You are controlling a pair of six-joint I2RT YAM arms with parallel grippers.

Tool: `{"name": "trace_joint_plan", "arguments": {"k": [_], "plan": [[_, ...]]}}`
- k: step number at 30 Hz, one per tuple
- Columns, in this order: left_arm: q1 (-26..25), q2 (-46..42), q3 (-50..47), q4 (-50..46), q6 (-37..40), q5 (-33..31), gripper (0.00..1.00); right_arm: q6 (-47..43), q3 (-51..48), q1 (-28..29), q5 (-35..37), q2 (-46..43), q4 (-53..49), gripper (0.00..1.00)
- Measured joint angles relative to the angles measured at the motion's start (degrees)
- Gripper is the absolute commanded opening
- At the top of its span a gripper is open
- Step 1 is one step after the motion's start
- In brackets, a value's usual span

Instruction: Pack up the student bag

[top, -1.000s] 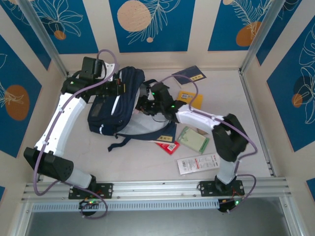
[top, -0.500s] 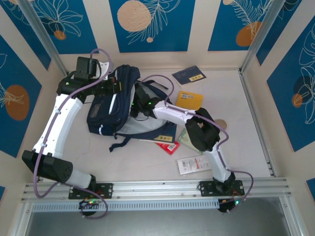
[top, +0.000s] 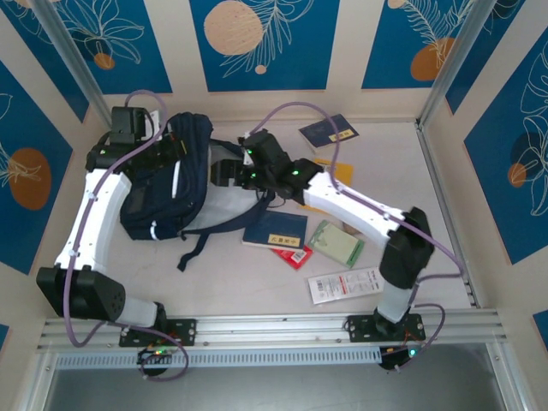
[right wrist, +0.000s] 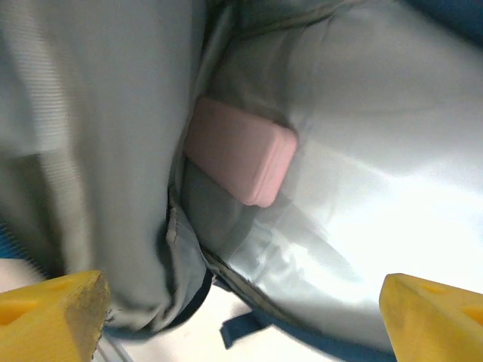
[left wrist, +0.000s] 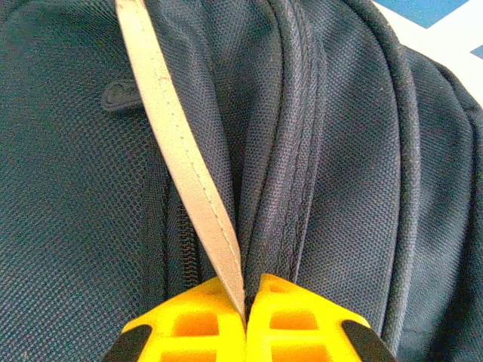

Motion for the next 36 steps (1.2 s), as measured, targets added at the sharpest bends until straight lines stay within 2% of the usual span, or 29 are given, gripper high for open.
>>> {"name": "trace_joint_plan", "arguments": {"k": [6,9,16,18,21,24,30,36], "plan": [[-0.57,0.31,-3.80,2.82,-1.03,0.92,0.00,-3.82,-11.96,-1.16,5.92,-11.63,-3.52,0.86],[-2.32,1.18,-5.90,4.55,-1.07,1.09,0.09,-2.80,-20.31,-3.87,7.34,-17.70,-6.78,0.79],[-7.56,5.38,-11.30,8.37,-2.32,1.18,0.24,2.47,-38.47,-9.99,7.45,-31.80,-15.80,0.78],[-8.02,6.32,-12.20,8.92,-2.67,1.18,0.35,4.57,-42.14,-10.16,7.41,-34.40,-18.53,0.77],[-8.07,6.64,-12.90,9.60,-3.37,1.51,0.55,7.89,-46.69,-10.51,6.32,-36.26,-21.73,0.76],[-8.72,6.62,-13.07,10.75,-4.00,2.69,0.65,10.60,-49.72,-10.62,4.87,-36.37,-24.06,0.76],[-14.36,3.28,-13.09,9.20,-2.54,0.92,0.69,15.47,-54.84,-11.89,2.21,-37.79,-26.49,0.77],[-22.53,-5.68,-17.57,9.27,-1.90,1.42,0.71,17.16,-61.42,-12.39,-4.31,-36.59,-21.84,0.77]]}}
